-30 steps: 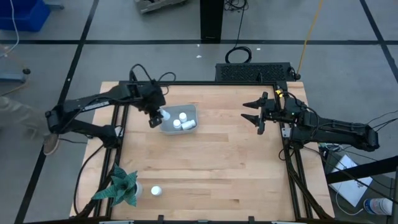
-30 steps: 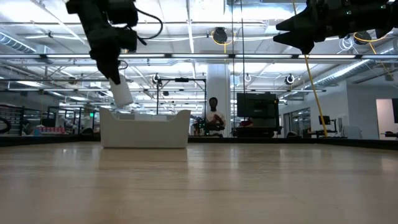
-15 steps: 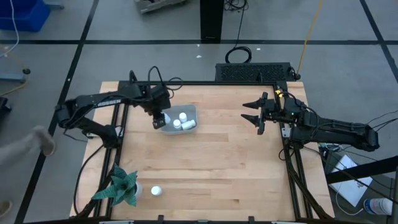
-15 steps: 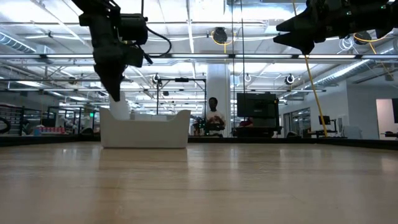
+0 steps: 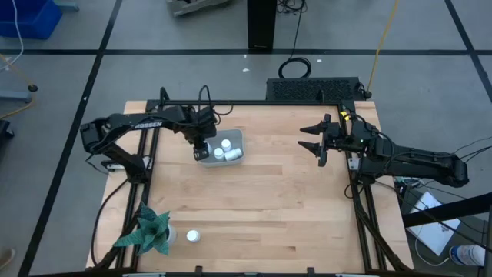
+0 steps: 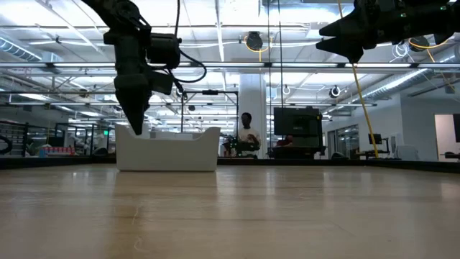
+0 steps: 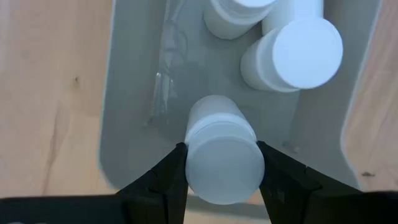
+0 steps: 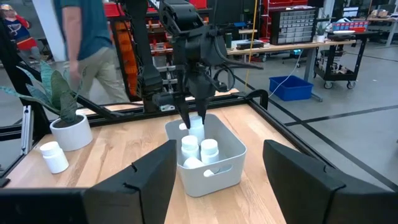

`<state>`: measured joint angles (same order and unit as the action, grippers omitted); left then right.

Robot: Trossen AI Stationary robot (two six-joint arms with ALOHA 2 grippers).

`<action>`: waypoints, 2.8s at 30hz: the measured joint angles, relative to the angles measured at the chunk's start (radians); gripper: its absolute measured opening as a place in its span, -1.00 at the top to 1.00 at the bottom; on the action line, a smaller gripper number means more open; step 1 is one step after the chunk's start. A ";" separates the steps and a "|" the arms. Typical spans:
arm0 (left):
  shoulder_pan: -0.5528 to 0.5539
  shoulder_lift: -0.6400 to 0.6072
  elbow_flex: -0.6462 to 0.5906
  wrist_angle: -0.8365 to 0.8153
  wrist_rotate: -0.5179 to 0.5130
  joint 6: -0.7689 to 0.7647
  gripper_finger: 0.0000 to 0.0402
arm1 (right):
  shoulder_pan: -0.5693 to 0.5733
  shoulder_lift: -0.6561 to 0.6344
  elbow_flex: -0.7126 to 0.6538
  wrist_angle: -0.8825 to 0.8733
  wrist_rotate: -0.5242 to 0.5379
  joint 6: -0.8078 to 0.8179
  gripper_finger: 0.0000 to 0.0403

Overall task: Pick and place pill bottles into a basket
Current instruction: Put the white pill bottle in the gray bin

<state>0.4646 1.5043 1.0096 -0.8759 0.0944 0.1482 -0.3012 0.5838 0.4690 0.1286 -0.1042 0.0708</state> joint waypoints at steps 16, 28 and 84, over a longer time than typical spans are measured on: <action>0.003 0.017 0.000 -0.005 0.012 -0.011 0.18 | 0.000 0.000 0.000 0.000 0.002 0.004 -0.14; 0.003 0.017 0.000 -0.004 0.020 -0.045 0.18 | 0.000 0.000 0.000 0.000 0.002 0.004 -0.14; -0.536 -0.588 -0.128 0.544 0.111 -0.106 -0.67 | 0.000 0.000 0.000 0.007 0.030 0.022 -0.14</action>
<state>-0.0713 0.9160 0.8816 -0.3315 0.2054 0.0419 -0.3012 0.5838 0.4690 0.1355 -0.0746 0.0924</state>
